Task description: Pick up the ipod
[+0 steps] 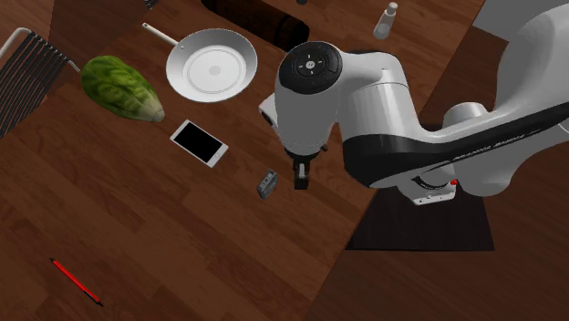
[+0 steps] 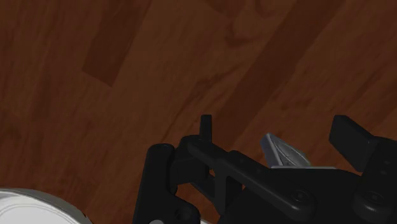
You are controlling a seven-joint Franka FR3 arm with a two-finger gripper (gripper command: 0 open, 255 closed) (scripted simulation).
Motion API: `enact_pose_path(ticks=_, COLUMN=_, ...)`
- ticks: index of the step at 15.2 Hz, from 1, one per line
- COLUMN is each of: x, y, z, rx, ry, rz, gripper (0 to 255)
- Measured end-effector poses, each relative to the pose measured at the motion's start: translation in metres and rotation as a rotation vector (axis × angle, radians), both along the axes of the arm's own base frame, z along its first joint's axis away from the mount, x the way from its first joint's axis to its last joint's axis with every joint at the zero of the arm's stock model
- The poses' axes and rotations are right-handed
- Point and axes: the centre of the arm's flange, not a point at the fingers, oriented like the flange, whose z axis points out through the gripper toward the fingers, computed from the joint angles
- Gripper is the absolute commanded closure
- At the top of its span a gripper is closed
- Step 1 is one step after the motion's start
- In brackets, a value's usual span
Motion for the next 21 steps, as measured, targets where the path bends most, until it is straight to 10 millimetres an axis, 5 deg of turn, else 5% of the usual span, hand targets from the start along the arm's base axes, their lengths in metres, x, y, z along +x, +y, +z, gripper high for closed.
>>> enact_pose_path(ticks=7, x=0.070, y=0.035, z=-0.002, rx=0.016, ry=-0.024, rz=-0.028, gripper=0)
enact_pose_path(ticks=15, x=0.075, y=0.041, z=-0.040, rx=0.018, ry=-0.026, rz=-0.030, gripper=0)
enact_pose_path(ticks=16, x=0.075, y=0.041, z=-0.041, rx=0.018, ry=-0.026, rz=-0.030, gripper=255)
enact_pose_path(ticks=21, x=0.075, y=0.041, z=-0.041, rx=0.018, ry=-0.027, rz=-0.030, gripper=255)
